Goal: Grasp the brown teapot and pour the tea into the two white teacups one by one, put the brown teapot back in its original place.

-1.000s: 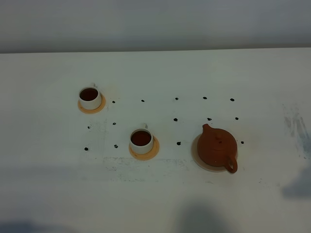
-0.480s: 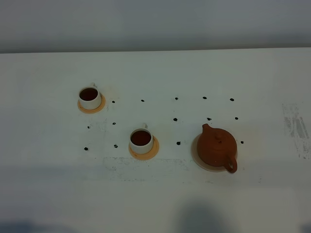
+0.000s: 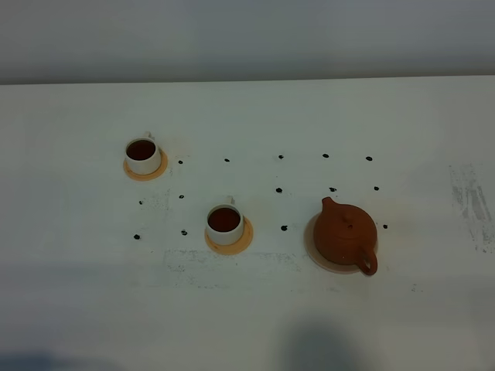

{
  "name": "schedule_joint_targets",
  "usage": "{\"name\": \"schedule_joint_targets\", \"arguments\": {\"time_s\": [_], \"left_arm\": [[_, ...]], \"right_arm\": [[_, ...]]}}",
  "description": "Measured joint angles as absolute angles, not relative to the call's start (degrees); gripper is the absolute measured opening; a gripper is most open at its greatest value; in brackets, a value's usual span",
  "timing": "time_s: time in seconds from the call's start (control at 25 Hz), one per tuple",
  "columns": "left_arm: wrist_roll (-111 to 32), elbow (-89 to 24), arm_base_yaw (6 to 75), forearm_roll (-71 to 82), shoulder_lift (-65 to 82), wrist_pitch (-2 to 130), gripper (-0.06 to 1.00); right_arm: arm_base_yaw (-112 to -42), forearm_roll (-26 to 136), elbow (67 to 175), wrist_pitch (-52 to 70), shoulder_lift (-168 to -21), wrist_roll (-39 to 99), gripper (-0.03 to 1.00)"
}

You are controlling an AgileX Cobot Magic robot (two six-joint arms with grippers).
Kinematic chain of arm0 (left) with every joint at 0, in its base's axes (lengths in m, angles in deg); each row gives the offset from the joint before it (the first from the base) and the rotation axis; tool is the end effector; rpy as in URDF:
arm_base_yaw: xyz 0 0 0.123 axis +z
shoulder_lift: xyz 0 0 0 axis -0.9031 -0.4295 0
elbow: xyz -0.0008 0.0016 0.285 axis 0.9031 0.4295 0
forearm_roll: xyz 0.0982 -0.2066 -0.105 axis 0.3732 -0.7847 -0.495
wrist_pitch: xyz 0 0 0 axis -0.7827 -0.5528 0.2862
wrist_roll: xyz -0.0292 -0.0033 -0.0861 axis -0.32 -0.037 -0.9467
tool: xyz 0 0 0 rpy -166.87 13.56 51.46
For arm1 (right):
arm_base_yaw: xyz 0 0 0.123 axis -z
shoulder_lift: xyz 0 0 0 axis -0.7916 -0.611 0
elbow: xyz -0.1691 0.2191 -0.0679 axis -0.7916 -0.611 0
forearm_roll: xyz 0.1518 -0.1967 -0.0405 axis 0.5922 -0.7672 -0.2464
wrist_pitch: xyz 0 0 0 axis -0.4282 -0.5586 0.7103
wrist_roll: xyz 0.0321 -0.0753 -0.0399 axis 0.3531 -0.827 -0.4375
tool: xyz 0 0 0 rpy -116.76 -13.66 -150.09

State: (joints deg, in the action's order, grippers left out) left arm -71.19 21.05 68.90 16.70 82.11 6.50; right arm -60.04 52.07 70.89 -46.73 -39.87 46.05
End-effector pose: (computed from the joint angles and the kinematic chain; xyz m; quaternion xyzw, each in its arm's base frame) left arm -0.0009 -0.0037 0.2644 -0.0107 0.8652 0.0094 0.5011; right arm 0.0374 0.0122 0.2743 -0.1161 0.9252 0.0452 0.3584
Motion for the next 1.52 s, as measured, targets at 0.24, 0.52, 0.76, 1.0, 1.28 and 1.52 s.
{"name": "schedule_joint_targets", "arguments": {"time_s": [0.24, 0.52, 0.76, 1.0, 1.28, 1.52], "left_arm": [[-71.19, 21.05, 68.9, 16.7, 82.11, 6.5, 0.48], [-71.19, 21.05, 68.9, 16.7, 82.11, 6.5, 0.48], [-71.19, 21.05, 68.9, 16.7, 82.11, 6.5, 0.48], [-71.19, 21.05, 68.9, 16.7, 82.11, 6.5, 0.48], [-71.19, 21.05, 68.9, 16.7, 82.11, 6.5, 0.48], [-71.19, 21.05, 68.74, 16.7, 82.11, 6.5, 0.48]], "right_arm": [[-57.28, 52.39, 70.89, -46.04, -37.79, 45.68, 0.14], [-54.4, 52.39, 70.89, -45.99, -37.52, 45.67, 0.14], [-54.4, 52.39, 70.89, -45.99, -37.52, 45.67, 0.14], [-54.4, 52.39, 70.89, -45.99, -37.52, 45.67, 0.14], [-54.4, 52.39, 70.89, -45.99, -34.96, 45.67, 0.14], [-54.4, 52.39, 70.89, -45.99, -29.63, 45.67, 0.14]]}}
